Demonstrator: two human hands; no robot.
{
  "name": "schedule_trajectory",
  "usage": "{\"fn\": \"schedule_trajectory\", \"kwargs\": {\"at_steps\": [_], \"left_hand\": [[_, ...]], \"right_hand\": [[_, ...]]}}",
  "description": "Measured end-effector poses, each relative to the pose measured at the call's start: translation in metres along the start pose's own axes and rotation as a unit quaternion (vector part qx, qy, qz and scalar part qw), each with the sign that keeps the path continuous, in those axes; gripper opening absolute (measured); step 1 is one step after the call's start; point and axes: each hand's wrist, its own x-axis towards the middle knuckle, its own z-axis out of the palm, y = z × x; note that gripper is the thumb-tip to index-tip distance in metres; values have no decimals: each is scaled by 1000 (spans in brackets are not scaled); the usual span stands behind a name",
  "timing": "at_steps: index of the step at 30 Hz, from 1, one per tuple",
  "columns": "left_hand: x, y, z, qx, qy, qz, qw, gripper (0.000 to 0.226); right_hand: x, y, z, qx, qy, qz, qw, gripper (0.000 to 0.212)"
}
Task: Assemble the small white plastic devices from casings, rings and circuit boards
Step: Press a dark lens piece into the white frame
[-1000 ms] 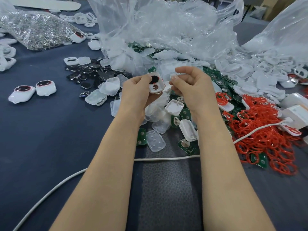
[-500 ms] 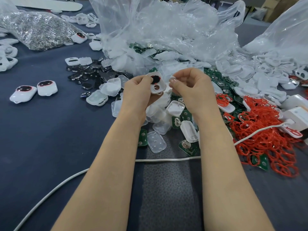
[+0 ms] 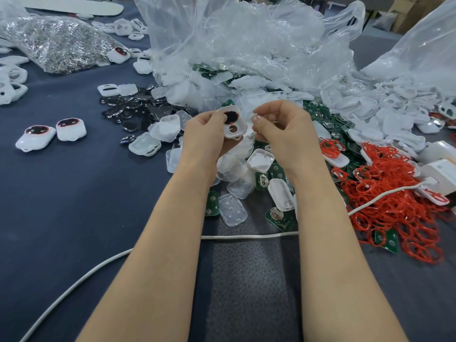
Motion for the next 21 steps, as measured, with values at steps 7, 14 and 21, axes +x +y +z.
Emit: {"fn": "schedule_trajectory", "kwargs": {"at_steps": [7,14,21], "left_hand": [[-1,0,0,2,-8,13,1000,20],[-2,0,1,-2,-23,13,1000,21],[-3,-2,3,4,-35,36,999,25]], "right_hand": [[-3,-2,0,11,-7,-16,1000,23],[-1,-2,3,-20,9,-2,1000,14],[-3,-1,12,-82,15,-15,996,9]]}}
